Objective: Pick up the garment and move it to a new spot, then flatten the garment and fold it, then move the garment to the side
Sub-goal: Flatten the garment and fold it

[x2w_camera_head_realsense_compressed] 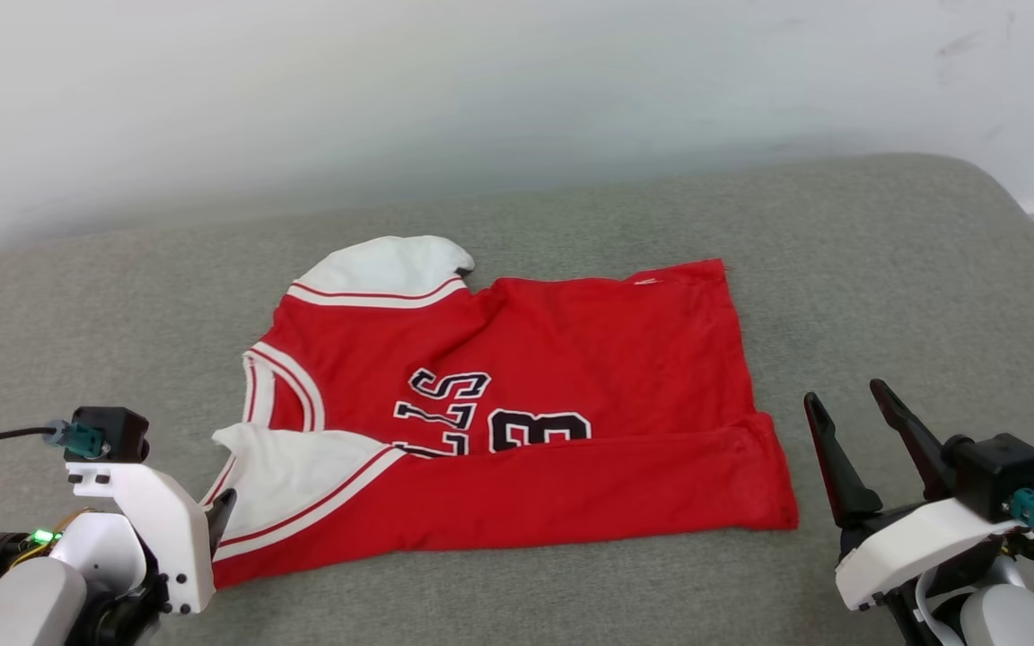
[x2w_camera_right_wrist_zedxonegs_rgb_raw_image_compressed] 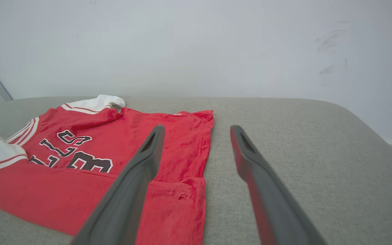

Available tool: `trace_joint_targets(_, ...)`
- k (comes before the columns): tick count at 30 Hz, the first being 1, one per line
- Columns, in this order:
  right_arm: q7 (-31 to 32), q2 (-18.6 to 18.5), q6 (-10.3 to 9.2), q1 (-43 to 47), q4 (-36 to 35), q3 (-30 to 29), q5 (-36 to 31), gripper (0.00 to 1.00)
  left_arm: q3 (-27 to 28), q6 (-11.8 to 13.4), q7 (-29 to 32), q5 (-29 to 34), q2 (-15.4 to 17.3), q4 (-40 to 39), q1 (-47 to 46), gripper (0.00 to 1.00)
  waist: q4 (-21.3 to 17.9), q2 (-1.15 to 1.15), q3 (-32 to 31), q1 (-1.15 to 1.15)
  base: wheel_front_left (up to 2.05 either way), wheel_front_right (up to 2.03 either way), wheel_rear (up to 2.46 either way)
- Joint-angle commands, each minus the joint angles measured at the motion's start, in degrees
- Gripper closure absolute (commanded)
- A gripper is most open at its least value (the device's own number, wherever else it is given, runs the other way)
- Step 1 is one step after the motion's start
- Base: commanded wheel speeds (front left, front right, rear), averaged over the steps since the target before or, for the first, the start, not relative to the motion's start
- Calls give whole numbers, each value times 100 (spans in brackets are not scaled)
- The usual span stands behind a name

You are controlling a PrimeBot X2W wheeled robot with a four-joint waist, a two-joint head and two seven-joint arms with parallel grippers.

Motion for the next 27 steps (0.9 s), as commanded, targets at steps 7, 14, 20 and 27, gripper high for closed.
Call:
trace_joint_targets(7,167,310,-6,181,-564,-51,-138,0,18,237,1386,-508,494,-662,273,0,-414,0,374,1,0,0,0)
trace_joint_targets(14,193,411,-6,78,-617,-13,-81,0,32,424,1809,-682,574,-535,361,0,-586,0,680,1,0,0,0)
trace_joint_targets(20,288,372,-6,7,-600,-4,48,0,-91,455,1959,-876,272,-319,447,100,-590,0,810,1,0,0,0)
trace_joint_targets(27,812,137,-6,-53,-638,-25,364,0,-23,312,1413,-775,118,-324,355,100,-376,0,708,1,0,0,0)
